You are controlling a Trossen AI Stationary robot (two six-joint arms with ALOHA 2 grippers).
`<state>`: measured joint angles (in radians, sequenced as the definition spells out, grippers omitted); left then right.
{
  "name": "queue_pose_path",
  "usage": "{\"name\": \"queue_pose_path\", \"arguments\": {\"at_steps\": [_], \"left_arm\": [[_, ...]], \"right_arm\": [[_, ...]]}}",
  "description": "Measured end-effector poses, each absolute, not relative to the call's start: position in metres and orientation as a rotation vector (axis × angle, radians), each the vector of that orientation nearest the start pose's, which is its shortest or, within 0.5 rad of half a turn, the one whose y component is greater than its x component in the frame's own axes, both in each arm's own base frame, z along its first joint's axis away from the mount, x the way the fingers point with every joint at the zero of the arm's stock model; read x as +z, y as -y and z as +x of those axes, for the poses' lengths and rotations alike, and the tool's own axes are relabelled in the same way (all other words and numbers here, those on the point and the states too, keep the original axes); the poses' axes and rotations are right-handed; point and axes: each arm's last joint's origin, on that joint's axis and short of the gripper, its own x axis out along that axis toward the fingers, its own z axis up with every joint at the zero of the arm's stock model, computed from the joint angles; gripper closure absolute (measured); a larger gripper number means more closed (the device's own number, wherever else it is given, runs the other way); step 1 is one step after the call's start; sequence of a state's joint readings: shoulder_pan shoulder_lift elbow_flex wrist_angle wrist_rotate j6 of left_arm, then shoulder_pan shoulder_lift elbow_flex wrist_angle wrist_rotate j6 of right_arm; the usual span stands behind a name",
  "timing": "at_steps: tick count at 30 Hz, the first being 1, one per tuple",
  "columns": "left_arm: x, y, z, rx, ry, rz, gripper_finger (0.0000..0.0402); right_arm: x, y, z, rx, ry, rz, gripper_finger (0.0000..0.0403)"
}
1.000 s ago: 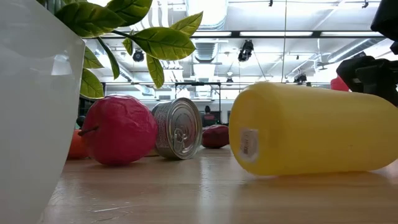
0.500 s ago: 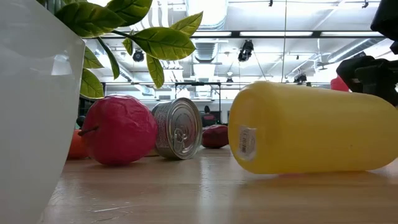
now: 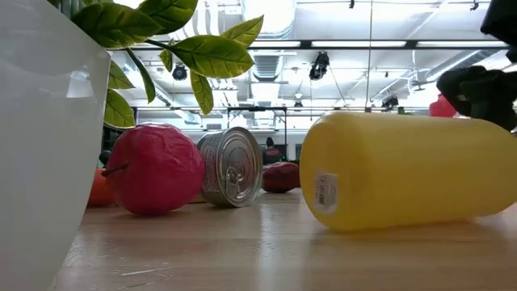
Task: Pick & Place Food Item
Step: Put the yellow tumbler bottle into the top right transparent bin
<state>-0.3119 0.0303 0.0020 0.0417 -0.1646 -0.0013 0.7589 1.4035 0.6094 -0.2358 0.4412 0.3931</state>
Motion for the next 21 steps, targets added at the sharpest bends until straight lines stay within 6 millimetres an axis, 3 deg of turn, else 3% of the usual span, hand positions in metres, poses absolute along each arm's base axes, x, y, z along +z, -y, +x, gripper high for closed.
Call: {"name": "queue_pose_path", "arguments": {"at_steps": [9, 21], "left_arm": [[0.166, 0.026, 0.096, -0.147, 0.012, -0.004, 0.0402], [0.166, 0.026, 0.096, -0.148, 0.013, -0.004, 0.0402]], "right_arm": [[0.194, -0.160, 0.185, 0.011, -1.067, -0.147, 0.0178], [0.278, -0.160, 0.188, -0.071, -1.202, -0.070, 0.0186]]}}
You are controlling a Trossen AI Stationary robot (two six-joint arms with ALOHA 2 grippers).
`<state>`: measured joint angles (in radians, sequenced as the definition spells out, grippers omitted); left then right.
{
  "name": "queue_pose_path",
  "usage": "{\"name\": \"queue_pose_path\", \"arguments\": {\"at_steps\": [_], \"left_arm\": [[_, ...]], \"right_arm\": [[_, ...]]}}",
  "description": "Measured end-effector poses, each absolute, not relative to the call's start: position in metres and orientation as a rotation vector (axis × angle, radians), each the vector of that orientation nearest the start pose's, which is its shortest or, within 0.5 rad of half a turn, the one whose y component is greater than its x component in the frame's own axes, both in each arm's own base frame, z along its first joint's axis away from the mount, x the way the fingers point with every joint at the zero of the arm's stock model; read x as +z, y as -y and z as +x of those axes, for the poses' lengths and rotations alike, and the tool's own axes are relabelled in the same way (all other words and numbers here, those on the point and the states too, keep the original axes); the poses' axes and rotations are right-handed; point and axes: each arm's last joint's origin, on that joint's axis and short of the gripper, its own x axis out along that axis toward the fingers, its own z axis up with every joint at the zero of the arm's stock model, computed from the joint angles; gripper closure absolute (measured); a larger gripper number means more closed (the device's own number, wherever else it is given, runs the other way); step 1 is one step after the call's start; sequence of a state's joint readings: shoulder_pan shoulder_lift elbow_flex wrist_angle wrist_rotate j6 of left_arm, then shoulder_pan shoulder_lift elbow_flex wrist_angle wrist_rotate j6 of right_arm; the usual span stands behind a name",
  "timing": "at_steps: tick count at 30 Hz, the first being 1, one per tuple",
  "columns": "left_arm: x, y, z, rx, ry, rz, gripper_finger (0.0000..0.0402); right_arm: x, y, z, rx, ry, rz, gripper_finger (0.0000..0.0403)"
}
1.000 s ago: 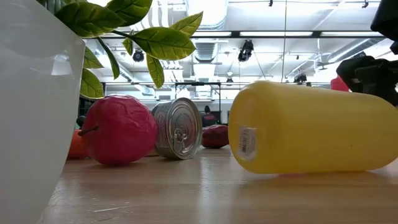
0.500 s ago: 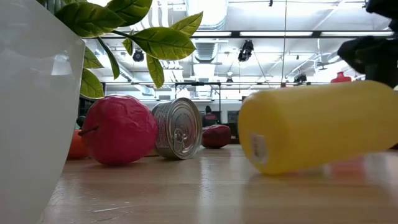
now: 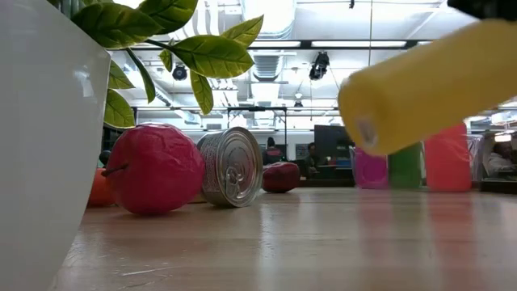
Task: Pick & Place Food Item
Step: Put the yellow tumbler bottle into the top right transparent bin
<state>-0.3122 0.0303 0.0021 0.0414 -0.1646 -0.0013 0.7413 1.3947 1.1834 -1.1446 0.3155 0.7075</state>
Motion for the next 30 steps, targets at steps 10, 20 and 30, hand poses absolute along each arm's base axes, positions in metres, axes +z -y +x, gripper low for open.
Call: {"name": "queue_pose_path", "arguments": {"at_steps": [10, 20, 30], "left_arm": [[0.166, 0.026, 0.096, -0.148, 0.013, -0.004, 0.0402], [0.166, 0.026, 0.096, -0.148, 0.013, -0.004, 0.0402], [0.166, 0.026, 0.096, -0.148, 0.013, -0.004, 0.0402]], "right_arm": [[0.309, -0.144, 0.196, -0.031, -1.329, 0.079, 0.0199], [0.314, -0.138, 0.197, -0.032, -1.381, 0.123, 0.0179], [0.309, -0.136, 0.197, -0.049, -1.423, 0.177, 0.0177]]}}
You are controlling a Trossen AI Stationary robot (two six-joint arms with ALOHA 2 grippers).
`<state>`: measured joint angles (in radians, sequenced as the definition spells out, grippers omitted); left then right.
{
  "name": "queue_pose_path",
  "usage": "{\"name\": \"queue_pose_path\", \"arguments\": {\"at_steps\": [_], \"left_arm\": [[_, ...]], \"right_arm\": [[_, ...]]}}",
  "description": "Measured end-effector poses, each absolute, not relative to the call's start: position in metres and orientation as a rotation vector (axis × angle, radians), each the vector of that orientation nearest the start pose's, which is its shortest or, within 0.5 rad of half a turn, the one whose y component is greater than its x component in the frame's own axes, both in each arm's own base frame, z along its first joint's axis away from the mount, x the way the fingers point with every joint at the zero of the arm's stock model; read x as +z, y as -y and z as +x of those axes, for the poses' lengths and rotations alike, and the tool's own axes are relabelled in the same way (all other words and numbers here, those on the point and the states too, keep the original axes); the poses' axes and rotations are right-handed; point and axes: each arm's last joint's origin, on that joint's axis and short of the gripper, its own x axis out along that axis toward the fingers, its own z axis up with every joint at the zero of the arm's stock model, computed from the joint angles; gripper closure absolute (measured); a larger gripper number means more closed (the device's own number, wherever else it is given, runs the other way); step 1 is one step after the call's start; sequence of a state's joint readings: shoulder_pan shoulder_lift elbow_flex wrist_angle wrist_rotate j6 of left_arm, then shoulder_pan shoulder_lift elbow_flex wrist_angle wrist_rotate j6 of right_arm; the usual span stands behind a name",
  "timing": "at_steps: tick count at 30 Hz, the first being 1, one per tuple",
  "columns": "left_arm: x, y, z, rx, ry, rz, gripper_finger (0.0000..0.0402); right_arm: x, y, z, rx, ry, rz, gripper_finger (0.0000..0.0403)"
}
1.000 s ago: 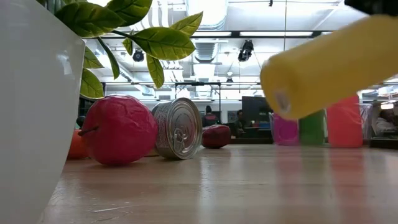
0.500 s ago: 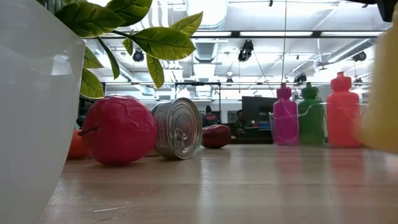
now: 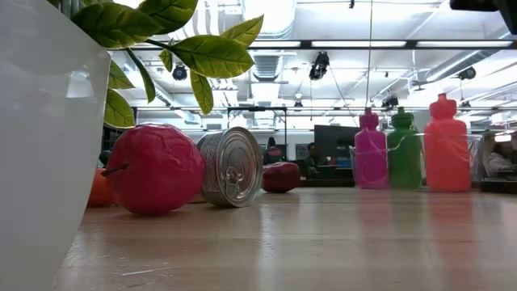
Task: Pick & Place Food Item
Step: Put the yellow tumbler bottle into the top right transparent bin
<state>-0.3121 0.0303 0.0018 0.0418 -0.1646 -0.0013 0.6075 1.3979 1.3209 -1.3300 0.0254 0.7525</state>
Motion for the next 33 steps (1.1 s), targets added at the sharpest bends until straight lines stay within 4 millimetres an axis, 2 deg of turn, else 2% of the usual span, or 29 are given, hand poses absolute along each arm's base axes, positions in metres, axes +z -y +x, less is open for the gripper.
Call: {"name": "queue_pose_path", "arguments": {"at_steps": [16, 24, 27, 33], "left_arm": [[0.1658, 0.0259, 0.0957, -0.147, 0.013, -0.004, 0.0402], [0.1658, 0.0259, 0.0957, -0.147, 0.013, -0.004, 0.0402], [0.1658, 0.0259, 0.0957, -0.147, 0.013, -0.004, 0.0402], [0.1658, 0.0259, 0.0957, -0.147, 0.013, -0.005, 0.0402]], "right_arm": [[0.3090, -0.1361, 0.1974, -0.051, -1.412, 0.168, 0.0177], [0.3083, -0.1349, 0.1994, -0.060, -1.369, 0.078, 0.0177], [0.3069, -0.1345, 0.2002, -0.157, -1.358, 0.144, 0.0177], [0.3064, -0.1277, 0.1951, -0.548, -1.281, 0.409, 0.0177]]}}
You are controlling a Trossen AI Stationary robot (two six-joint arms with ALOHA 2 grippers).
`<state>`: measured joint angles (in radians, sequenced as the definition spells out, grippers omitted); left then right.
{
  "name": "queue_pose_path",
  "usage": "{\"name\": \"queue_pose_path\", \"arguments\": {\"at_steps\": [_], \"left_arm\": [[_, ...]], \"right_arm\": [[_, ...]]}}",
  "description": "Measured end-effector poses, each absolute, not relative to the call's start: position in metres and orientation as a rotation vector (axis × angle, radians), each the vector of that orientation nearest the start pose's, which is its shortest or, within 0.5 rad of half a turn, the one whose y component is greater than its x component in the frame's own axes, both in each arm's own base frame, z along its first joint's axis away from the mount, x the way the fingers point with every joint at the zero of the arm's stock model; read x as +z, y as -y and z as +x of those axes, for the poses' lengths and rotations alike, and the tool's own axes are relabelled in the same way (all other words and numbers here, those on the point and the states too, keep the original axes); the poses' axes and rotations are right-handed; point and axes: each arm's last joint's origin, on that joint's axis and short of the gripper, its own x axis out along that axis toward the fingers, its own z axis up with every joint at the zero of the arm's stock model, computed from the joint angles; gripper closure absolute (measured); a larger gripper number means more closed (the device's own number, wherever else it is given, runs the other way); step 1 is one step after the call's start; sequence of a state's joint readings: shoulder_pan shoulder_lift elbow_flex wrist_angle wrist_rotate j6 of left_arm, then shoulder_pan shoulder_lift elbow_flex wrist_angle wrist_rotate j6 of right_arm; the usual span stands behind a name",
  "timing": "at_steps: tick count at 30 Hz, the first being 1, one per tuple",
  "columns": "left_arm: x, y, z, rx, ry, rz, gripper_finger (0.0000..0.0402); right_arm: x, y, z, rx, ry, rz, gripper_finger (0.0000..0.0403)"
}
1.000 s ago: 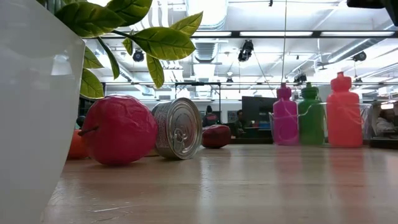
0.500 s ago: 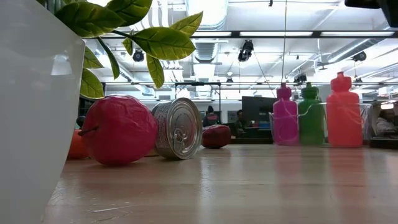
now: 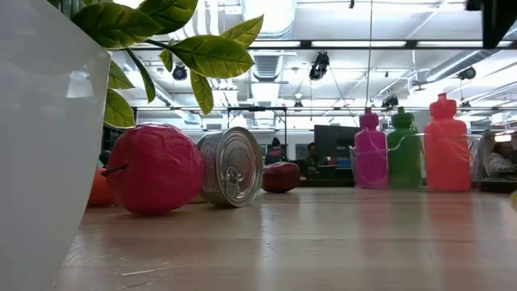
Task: Pick & Place Food Item
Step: Put the yellow tumbler bottle into the top right transparent bin
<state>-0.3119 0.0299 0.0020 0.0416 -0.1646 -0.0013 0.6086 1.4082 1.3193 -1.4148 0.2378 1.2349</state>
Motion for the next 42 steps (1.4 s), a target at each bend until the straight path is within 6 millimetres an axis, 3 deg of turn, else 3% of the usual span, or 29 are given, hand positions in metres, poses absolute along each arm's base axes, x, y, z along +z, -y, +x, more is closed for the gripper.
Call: {"name": "queue_pose_path", "arguments": {"at_steps": [5, 12, 19, 32, 35, 42], "left_arm": [[0.166, 0.026, 0.096, -0.148, 0.013, -0.004, 0.0402], [0.166, 0.026, 0.096, -0.147, 0.013, -0.004, 0.0402], [0.166, 0.026, 0.096, -0.147, 0.013, -0.005, 0.0402], [0.166, 0.026, 0.096, -0.148, 0.013, -0.005, 0.0402], [0.166, 0.026, 0.096, -0.148, 0.013, -0.004, 0.0402], [0.166, 0.026, 0.096, -0.147, 0.013, -0.005, 0.0402]], "right_arm": [[0.304, -0.125, 0.187, -0.791, -1.189, 0.523, 0.0177], [0.283, -0.124, 0.177, -1.022, -1.130, 0.647, 0.0177], [0.274, -0.114, 0.164, -1.106, -1.140, 0.675, 0.0177], [0.248, -0.086, 0.123, -1.215, -1.075, 0.955, 0.0174], [0.244, -0.084, 0.121, -1.225, -1.070, 0.974, 0.0152], [0.238, -0.081, 0.116, -1.255, -1.067, 1.021, 0.0057]]}}
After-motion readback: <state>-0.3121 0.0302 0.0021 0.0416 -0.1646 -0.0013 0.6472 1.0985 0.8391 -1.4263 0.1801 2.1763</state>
